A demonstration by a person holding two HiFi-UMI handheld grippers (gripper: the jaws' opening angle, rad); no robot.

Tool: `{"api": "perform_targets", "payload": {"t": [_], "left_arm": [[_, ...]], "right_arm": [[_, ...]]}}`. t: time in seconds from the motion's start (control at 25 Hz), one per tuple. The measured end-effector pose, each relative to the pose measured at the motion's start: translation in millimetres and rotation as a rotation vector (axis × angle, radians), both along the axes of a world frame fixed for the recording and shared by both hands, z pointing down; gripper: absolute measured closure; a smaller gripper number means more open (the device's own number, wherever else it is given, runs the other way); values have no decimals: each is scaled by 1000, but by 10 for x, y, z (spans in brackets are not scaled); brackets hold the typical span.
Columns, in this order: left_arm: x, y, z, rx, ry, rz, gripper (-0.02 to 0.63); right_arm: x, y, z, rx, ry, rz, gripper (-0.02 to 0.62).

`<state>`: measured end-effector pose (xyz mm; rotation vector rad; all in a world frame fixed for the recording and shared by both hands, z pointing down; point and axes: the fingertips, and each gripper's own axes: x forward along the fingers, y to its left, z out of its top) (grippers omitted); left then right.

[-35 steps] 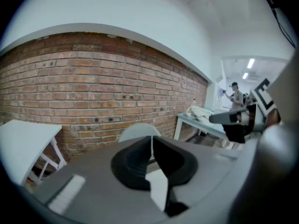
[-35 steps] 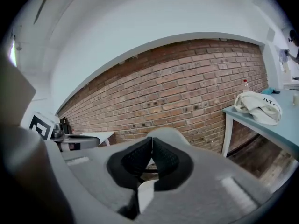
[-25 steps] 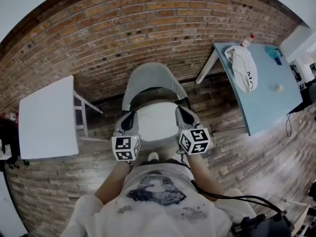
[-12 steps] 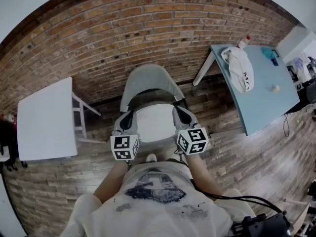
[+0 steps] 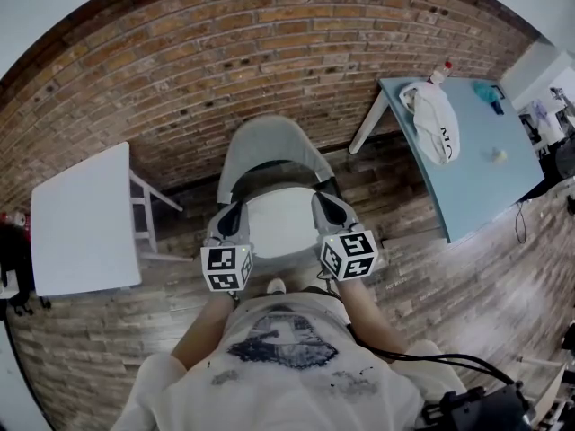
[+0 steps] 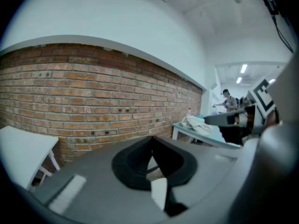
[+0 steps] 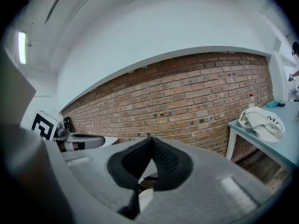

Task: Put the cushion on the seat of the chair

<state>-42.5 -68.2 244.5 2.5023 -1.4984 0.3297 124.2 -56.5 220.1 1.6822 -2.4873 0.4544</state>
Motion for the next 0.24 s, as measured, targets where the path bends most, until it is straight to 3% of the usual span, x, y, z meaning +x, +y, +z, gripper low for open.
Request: {"api": "perform_targets", "payload": {"t": [0.24], "left_arm": [[-25,8,48,-14,10,-7,614]], "right_arm": [[-21,5,42,-11,7,-6,597]]}}
